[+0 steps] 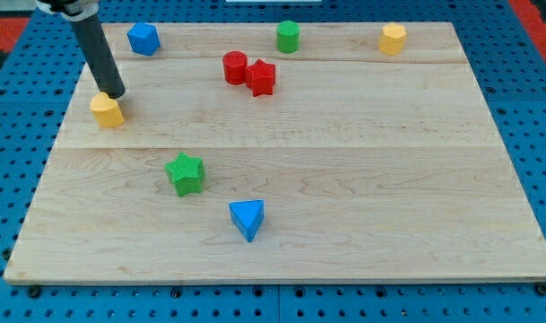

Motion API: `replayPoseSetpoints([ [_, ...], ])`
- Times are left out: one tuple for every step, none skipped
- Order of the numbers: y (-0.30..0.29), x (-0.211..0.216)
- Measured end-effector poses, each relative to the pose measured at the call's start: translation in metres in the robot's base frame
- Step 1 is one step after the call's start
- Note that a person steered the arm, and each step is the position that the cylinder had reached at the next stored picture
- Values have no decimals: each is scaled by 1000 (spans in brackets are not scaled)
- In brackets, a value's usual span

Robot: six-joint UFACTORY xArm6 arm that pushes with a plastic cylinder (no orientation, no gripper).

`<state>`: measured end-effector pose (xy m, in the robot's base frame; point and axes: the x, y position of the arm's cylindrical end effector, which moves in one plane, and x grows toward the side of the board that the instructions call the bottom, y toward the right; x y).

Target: Push the green star towards center right

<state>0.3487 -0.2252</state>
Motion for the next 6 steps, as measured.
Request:
replayPoseSetpoints([
  [0,0],
  [-1,0],
  [0,0],
  [8,0],
  [18,0],
  [46,1],
])
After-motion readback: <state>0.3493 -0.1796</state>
